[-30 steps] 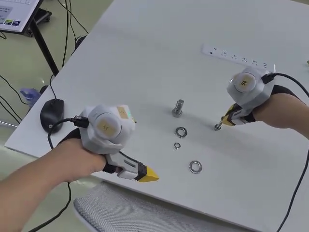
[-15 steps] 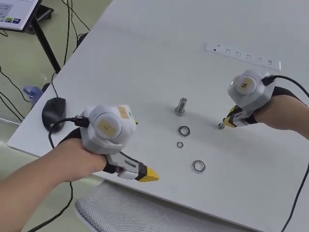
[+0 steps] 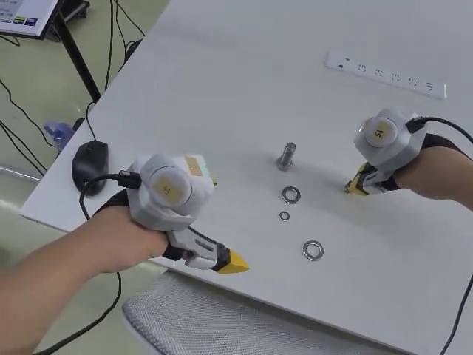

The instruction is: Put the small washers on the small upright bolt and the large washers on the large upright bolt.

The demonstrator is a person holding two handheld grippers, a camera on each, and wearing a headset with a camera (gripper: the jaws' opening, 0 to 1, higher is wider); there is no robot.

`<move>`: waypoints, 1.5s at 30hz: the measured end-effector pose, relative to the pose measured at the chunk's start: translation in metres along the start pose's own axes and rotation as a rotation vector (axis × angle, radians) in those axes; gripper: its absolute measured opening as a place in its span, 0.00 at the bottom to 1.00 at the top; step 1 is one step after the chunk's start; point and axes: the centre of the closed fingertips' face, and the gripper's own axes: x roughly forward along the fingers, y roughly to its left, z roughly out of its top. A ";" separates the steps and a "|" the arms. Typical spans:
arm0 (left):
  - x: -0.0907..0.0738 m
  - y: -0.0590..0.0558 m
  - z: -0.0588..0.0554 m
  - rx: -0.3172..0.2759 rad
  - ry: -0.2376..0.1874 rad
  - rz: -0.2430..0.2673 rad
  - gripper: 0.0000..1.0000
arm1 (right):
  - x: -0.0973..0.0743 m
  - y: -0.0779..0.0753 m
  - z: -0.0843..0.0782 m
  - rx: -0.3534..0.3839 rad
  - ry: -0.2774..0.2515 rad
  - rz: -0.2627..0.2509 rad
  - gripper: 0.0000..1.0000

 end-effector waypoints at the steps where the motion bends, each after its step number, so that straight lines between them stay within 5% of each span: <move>1: 0.000 0.000 -0.001 -0.005 0.001 -0.002 0.89 | 0.001 0.000 -0.001 -0.001 0.003 0.000 0.13; 22: -0.002 0.000 -0.002 -0.015 0.000 -0.003 0.85 | 0.004 0.000 -0.001 -0.001 0.005 -0.001 0.14; 31: -0.004 -0.002 -0.006 -0.022 0.002 0.002 0.85 | 0.008 -0.004 -0.004 0.011 0.003 0.013 0.23; 45: -0.007 -0.004 -0.005 -0.015 0.000 0.001 0.84 | -0.007 -0.004 0.005 0.003 -0.007 0.016 0.25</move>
